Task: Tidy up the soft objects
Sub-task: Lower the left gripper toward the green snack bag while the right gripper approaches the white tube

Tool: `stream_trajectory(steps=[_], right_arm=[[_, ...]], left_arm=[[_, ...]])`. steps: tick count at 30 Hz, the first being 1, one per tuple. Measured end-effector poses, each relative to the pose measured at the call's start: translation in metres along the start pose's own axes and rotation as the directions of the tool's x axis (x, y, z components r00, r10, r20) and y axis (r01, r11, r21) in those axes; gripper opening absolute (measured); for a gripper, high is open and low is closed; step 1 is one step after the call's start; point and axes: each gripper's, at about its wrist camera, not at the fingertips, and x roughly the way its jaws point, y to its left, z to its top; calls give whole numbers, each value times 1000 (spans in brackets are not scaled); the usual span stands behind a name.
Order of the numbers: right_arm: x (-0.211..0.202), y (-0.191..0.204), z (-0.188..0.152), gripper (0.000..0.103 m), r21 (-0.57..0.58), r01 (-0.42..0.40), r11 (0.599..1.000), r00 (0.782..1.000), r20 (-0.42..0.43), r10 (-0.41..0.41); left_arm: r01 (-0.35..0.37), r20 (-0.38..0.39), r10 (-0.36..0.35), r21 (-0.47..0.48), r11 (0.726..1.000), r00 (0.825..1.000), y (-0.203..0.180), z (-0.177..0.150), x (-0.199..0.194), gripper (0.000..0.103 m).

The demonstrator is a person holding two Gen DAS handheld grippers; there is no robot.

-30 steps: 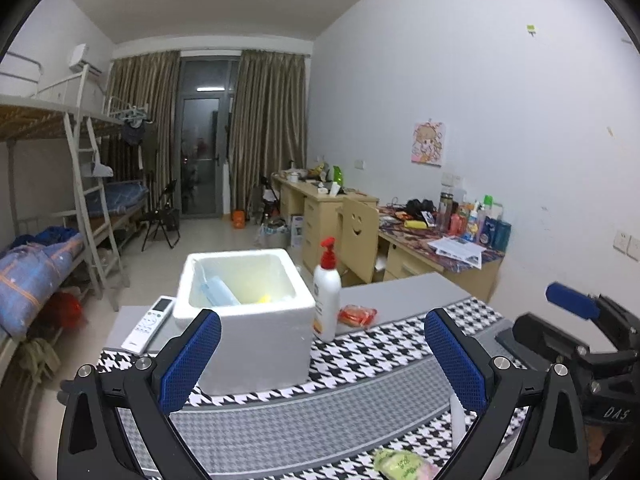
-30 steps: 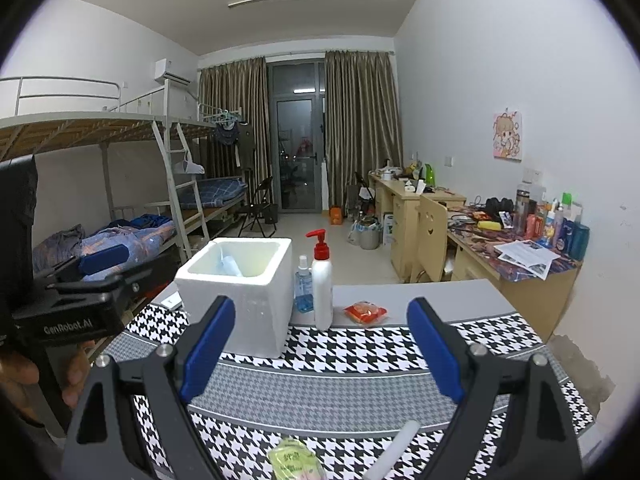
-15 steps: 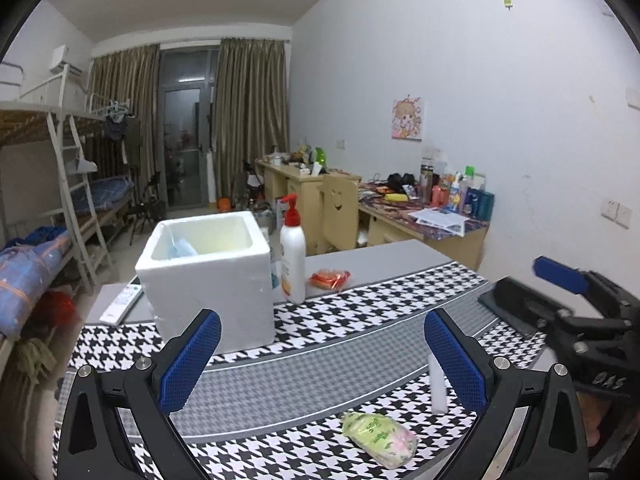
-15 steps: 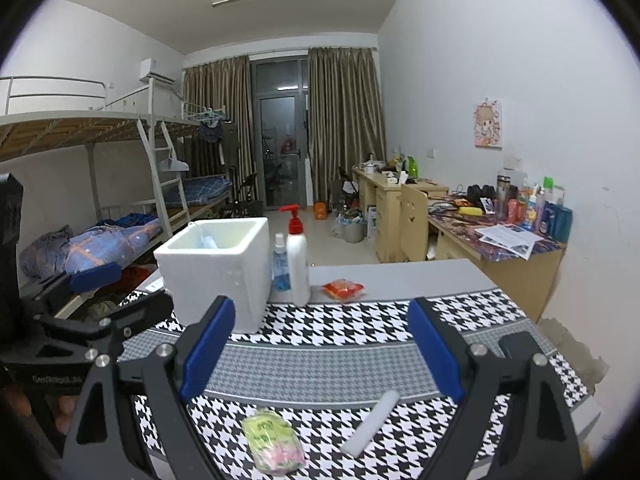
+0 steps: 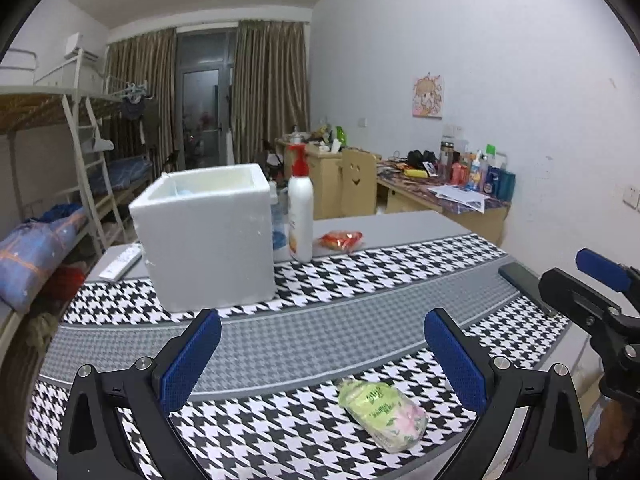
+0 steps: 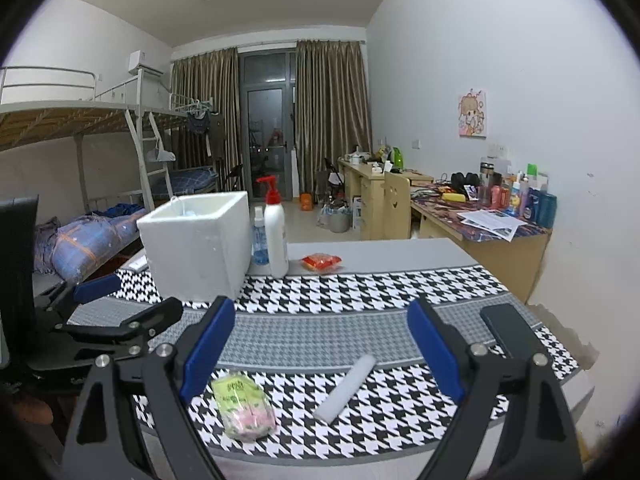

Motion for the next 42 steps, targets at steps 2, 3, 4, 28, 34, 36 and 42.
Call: stream_trajectory(steps=[2,3,4,28,34,36,42], right_arm=[[2,-2,-6,91,7,3,1000,1000,-11,-3],[4,-2,-7,91,7,3,1000,1000,-20,-3],[7,-1,-9,91,5,4,1000,1000,-29,-4],[52,-32,-53,91,86,43,995,983,-181,-27],[62,-41,-58,91,71,67,995,976,-214,-51],[65,-47,-59,91,89,70,994,973,-225,-49],[76,-52,-62,91,99,52,994,966,-258,-25]], left_arm=[[-1,-9,1,-20,1000,1000,0,-5,2,102],[4,-14,-5,-23,1000,1000,-1,-8,3,102],[4,-17,-4,-25,1000,1000,-1,-10,3,102],[-55,-215,49,-21,998,975,-22,-53,58,102],[-40,-253,34,-18,999,967,-29,-62,67,102],[-42,-262,36,-20,999,964,-31,-64,69,102],[-35,-302,27,-24,999,953,-33,-67,77,102]])
